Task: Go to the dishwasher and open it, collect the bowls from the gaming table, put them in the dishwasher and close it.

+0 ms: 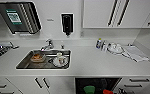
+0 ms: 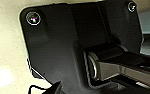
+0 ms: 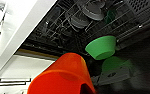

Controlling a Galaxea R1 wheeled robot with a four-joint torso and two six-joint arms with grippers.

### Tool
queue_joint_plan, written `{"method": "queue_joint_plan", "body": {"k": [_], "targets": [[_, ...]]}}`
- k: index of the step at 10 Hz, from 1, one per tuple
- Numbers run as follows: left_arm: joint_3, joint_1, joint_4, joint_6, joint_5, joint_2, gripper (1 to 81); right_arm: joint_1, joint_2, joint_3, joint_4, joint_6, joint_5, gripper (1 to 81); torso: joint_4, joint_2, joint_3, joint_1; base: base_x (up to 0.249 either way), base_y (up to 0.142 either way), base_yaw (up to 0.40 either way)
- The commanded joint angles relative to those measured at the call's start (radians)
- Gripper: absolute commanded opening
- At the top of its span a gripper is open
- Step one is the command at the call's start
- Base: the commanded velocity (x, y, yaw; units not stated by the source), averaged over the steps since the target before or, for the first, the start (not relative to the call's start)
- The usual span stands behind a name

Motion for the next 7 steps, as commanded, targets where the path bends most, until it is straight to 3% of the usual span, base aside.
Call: {"method": "queue_joint_plan", "body": {"k": [1,7], "targets": [[0.002,-0.027,-0.002,0.010,0.072,-0.007,81.1,0.158,-0.021,-0.051,0.024,0.019,-0.037,1.0,0.000,0.000,0.000,0.000,0.000,0.000,0.000],[0.002,-0.003,-0.005,0.009,0.051,-0.006,81.1,0.266,0.003,-0.147,0.033,0.062,-0.037,1.0,0.000,0.000,0.000,0.000,0.000,0.000,0.000]]}}
